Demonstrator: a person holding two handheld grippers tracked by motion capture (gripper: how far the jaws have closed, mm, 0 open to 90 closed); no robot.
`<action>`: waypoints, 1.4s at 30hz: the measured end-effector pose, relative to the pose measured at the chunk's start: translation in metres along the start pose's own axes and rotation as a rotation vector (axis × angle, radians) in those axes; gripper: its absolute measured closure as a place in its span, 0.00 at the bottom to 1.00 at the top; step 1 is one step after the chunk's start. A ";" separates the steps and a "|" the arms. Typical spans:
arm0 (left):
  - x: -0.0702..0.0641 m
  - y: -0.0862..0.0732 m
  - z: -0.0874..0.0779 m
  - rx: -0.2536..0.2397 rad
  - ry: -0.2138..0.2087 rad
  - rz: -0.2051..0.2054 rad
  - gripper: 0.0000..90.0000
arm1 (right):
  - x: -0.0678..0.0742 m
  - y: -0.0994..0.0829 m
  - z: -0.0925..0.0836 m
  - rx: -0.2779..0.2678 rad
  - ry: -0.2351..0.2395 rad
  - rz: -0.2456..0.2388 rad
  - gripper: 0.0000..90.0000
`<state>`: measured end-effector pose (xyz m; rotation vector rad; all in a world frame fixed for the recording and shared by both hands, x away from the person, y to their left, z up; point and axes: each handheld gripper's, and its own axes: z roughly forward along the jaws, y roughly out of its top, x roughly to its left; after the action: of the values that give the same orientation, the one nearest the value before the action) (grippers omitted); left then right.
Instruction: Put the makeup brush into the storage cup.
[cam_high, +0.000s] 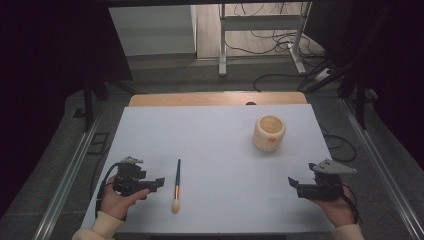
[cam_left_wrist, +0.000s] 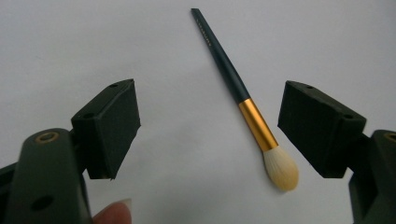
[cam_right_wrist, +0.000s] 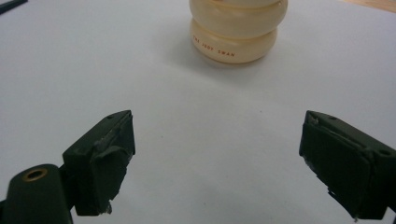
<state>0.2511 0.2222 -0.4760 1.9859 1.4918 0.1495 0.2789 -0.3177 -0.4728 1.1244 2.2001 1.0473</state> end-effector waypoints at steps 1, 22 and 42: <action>0.000 0.000 0.000 0.009 0.002 -0.014 0.23 | 0.000 0.000 0.001 0.004 -0.002 -0.006 0.12; -0.012 0.013 0.007 0.094 0.061 -0.068 0.18 | 0.000 -0.001 0.003 0.018 -0.020 -0.030 0.12; -0.041 0.036 0.037 0.190 0.091 -0.045 0.20 | 0.002 -0.002 0.006 0.028 -0.012 -0.053 0.12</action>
<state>0.2833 0.1647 -0.4736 2.1166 1.6613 0.0825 0.2810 -0.3144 -0.4785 1.0757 2.2287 0.9882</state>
